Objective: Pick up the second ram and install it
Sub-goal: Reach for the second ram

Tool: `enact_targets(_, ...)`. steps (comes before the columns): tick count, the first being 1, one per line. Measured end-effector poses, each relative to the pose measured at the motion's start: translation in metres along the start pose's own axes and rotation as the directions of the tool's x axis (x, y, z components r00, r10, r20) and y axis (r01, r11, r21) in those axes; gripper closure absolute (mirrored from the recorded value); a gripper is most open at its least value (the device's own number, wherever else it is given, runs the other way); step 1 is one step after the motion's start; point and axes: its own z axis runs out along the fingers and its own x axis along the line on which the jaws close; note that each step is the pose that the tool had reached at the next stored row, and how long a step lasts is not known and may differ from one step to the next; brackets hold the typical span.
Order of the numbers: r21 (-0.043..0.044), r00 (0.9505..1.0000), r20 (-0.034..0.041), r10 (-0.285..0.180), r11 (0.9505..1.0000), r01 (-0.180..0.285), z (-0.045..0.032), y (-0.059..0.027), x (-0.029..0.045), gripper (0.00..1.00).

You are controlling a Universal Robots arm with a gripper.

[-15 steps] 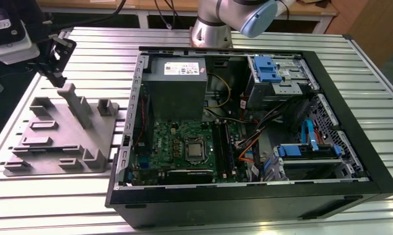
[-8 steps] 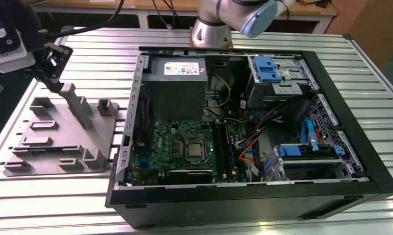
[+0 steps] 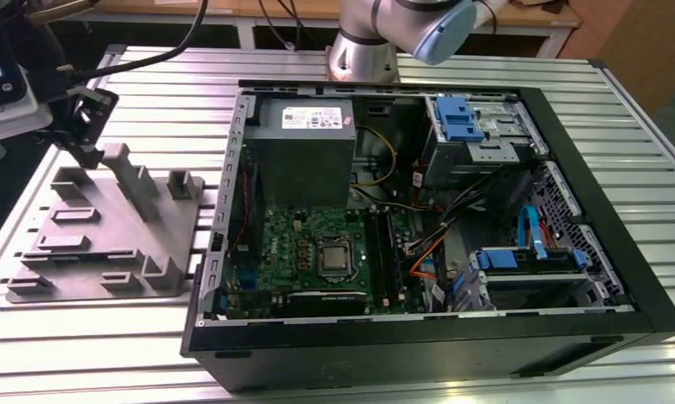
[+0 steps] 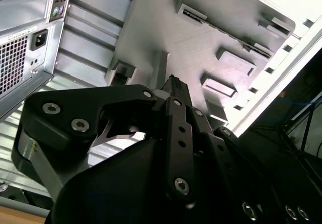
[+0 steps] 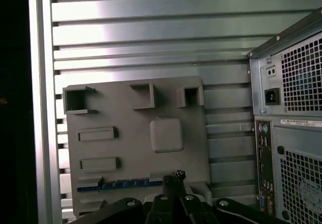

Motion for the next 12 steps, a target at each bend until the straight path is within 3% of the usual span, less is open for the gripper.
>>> enact_targets(12,0.0000,1.0000,0.0001,0.000,1.0000,0.000,0.0143,-0.0093,0.0212,0.93)
